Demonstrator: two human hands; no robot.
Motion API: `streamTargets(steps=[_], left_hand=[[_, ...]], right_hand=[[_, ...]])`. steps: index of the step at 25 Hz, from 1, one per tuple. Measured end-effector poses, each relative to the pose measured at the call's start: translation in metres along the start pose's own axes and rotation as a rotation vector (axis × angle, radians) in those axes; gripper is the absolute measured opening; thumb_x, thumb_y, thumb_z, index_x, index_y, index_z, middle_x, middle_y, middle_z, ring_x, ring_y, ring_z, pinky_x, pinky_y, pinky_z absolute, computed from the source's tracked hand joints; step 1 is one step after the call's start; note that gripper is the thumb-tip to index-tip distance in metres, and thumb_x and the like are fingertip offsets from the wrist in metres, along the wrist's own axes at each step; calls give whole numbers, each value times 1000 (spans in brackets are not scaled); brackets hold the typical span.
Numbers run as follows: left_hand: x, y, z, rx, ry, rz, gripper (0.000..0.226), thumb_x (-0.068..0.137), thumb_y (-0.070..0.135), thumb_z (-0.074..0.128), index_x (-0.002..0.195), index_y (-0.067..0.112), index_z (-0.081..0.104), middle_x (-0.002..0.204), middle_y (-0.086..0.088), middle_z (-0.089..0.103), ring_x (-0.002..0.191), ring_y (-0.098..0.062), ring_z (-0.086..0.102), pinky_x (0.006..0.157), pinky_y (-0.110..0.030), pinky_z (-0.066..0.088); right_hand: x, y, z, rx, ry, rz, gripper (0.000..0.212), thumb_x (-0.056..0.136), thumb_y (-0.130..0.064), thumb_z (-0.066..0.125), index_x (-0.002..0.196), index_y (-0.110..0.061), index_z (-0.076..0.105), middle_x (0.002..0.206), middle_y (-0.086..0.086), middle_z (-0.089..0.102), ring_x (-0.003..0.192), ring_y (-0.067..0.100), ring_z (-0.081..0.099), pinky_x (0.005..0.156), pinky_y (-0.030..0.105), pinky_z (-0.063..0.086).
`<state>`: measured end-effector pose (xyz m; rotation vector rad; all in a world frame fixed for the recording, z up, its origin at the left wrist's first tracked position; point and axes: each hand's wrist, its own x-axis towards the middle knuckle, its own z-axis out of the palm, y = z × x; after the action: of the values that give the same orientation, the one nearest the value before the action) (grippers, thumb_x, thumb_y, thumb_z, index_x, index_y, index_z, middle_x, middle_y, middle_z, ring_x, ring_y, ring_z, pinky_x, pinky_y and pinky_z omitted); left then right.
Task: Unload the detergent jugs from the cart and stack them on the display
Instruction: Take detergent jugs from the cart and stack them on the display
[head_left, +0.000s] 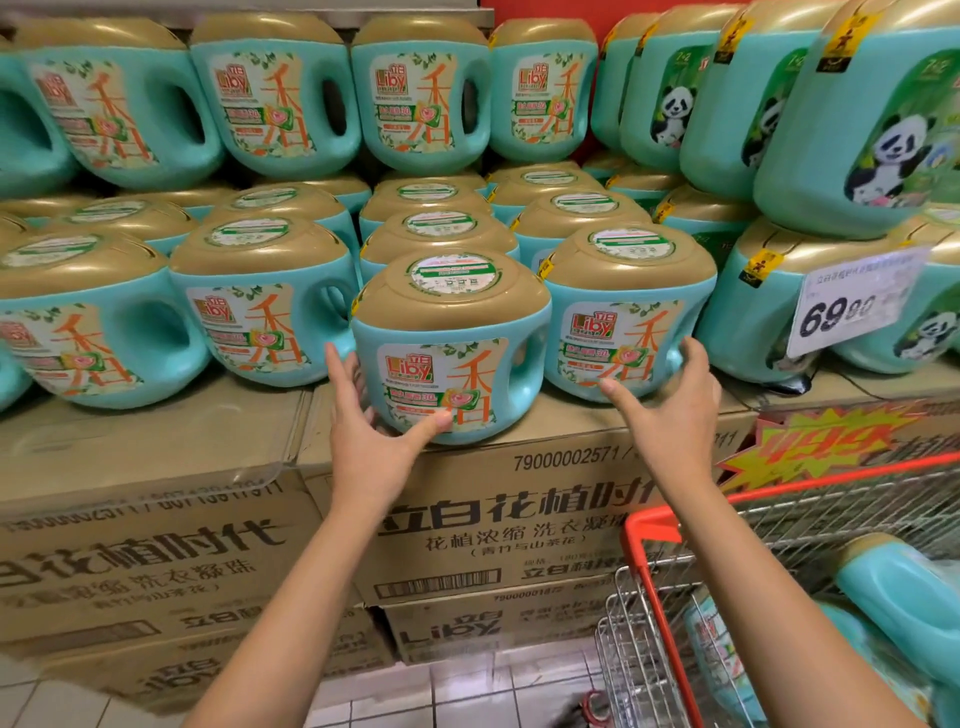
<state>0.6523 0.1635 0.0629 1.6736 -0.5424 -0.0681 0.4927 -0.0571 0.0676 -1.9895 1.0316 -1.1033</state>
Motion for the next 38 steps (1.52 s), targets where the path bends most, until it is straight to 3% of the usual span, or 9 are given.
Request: streamTargets(steps=[2,5,8,10,12,17,24,32,38], left_hand=[[-25,2,1,40,126,53,105,74,21,83,153,28,15,148,9,30,136,-8,37,110,-28,34],[-79,-5,2,40,136,75,52,85,7,70,131,24,49,135,1,46,119,-8,50,98,-17,43],[-145,-14,6,-112,-118,-144,27,91,7,62,104,30,63,102,6,66,82,5,60,71,-7,49],[-192,-16,11,-130,-293,-230,22,91,12,63,97,33,68,86,5,68,73,0,59,66,-8,48],[-238,-12,23,-163,-455,-293,19,91,11,62,97,27,70,79,-2,69,72,-7,61,66,-11,49],[-317,10,84,-247,-722,-363,25,93,0,57,94,21,71,68,-1,68,60,-5,59,58,-13,47],[-396,60,215,-326,-681,-393,21,87,-2,63,90,18,69,82,-5,70,76,-13,63,65,-11,51],[-402,111,379,-275,-736,-274,25,91,0,55,90,22,67,72,6,68,61,4,60,61,-9,47],[-350,105,542,-165,-815,-310,14,94,9,55,102,15,65,77,4,67,66,-2,60,58,-9,46]], right_hand=[[-26,3,-20,21,26,4,64,83,-30,73,137,-11,44,133,8,53,125,24,46,103,32,38],[-89,23,-61,84,73,56,22,87,-12,67,108,-17,63,103,6,68,84,10,61,79,7,42],[-170,50,-108,156,76,244,24,88,-5,65,85,-29,65,83,7,70,76,23,64,78,29,52],[-219,64,-138,174,89,348,27,88,-2,64,81,-29,65,77,11,68,74,34,64,75,46,53],[-257,74,-169,204,106,418,27,87,2,62,81,-24,66,76,20,66,70,31,60,73,47,53],[-295,98,-241,212,151,461,26,88,4,61,81,-21,67,71,10,67,60,8,60,60,18,51],[-286,158,-388,200,164,467,28,86,4,63,79,-23,69,63,1,65,57,8,57,59,18,48],[-174,249,-497,93,195,399,25,87,-1,63,83,-26,66,74,3,67,64,11,62,62,19,51],[-56,379,-516,-123,230,576,27,88,-12,60,115,-12,62,97,-3,61,77,9,57,66,25,45]])
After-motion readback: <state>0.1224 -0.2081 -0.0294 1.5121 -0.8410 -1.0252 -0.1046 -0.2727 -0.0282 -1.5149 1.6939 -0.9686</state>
